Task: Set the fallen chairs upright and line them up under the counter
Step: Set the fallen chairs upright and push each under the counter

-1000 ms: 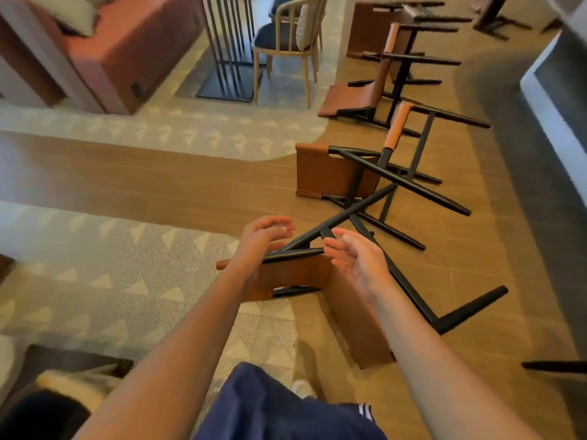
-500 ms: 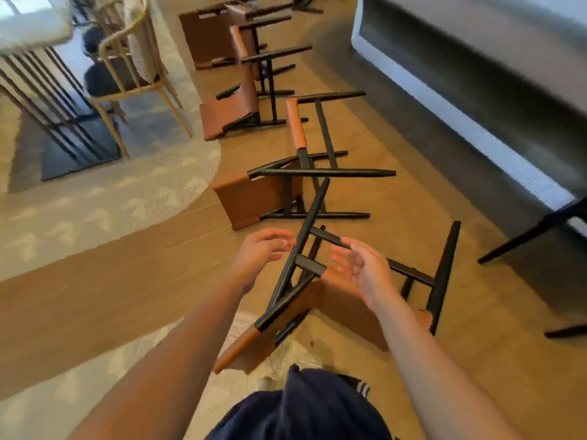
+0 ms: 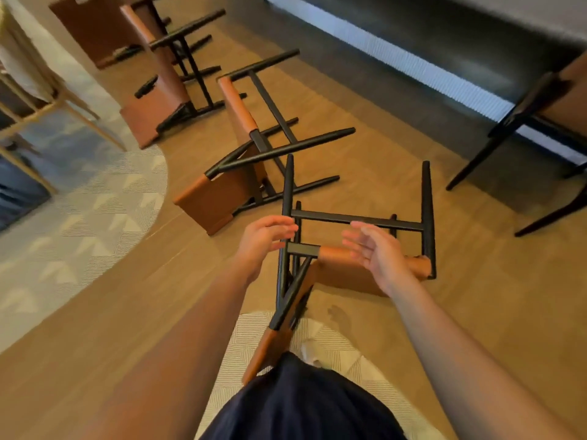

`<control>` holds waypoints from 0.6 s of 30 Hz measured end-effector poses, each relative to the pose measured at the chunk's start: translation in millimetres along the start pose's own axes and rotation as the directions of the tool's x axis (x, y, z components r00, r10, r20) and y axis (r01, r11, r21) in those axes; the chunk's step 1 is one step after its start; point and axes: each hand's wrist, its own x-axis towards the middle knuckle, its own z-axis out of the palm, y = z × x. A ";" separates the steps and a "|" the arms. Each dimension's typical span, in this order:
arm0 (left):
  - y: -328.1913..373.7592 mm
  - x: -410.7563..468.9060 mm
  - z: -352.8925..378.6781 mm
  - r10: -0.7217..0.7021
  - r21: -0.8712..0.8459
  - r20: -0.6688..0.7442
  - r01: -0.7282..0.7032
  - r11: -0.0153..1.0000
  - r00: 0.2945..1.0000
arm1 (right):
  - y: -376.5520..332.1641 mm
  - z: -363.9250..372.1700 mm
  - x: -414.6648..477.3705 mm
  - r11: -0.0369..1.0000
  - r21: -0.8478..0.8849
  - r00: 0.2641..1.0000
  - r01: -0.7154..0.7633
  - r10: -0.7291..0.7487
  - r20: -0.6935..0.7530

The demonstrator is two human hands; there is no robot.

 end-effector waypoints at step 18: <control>-53.9 -8.3 -90.7 -0.153 0.353 0.499 -0.039 0.935 0.853 | 114.6 126.0 -114.7 0.950 0.236 0.868 0.204 -0.064 -0.492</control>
